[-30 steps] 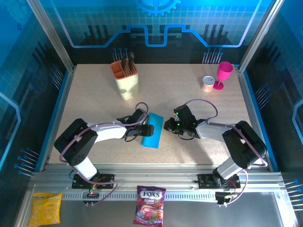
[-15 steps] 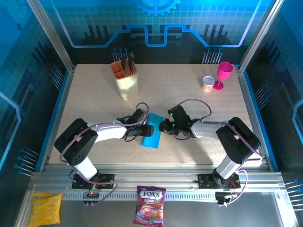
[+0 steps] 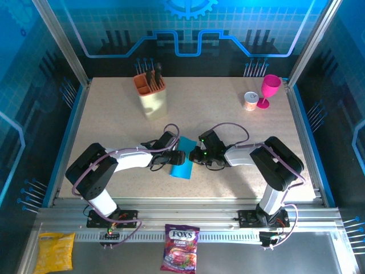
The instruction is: Fold a paper plane with a square sheet of paper (pick it up from the middle)
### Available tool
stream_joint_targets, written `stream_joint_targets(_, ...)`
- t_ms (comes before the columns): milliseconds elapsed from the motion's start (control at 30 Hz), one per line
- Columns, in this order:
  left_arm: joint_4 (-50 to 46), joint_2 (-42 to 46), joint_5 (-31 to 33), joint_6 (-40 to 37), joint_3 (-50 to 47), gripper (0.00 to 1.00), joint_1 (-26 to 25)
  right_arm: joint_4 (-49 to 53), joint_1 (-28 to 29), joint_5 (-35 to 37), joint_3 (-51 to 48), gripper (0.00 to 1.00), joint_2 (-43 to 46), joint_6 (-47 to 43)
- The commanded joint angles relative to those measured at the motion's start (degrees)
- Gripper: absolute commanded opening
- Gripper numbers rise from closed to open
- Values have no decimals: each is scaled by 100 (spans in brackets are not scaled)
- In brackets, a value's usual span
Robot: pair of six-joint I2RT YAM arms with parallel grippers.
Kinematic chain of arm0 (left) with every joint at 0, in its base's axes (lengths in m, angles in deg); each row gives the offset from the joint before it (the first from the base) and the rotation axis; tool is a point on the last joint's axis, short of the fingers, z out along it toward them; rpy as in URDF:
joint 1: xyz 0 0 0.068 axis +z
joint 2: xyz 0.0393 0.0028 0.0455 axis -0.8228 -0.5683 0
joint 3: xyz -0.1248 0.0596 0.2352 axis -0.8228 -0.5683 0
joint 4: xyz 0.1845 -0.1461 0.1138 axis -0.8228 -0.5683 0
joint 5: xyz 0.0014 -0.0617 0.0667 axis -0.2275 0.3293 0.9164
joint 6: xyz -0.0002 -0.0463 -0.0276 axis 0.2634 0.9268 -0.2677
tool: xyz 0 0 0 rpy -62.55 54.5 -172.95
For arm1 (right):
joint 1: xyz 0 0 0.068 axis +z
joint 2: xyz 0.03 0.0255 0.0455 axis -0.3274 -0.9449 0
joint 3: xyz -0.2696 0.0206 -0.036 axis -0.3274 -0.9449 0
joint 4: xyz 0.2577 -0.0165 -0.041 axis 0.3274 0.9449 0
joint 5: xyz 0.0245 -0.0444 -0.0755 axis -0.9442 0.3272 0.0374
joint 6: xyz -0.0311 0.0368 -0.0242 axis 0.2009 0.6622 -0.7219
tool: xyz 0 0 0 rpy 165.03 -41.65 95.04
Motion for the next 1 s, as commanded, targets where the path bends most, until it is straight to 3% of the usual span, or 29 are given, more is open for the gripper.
stream_joint_targets(0,-80,-54,-245,-33,93,67,-15,23,67,-54,-29,6,-221,117)
stream_joint_targets(367,-318,1039,-690,498,288,74,222,-140,80,12,-298,1,-355,250)
stream_joint_targets(633,-7,872,-1437,471,310,29,231,-155,91,-8,-289,1,-438,223)
stream_joint_targets(967,135,433,-1578,436,271,20,275,-142,113,-47,-194,0,-561,193)
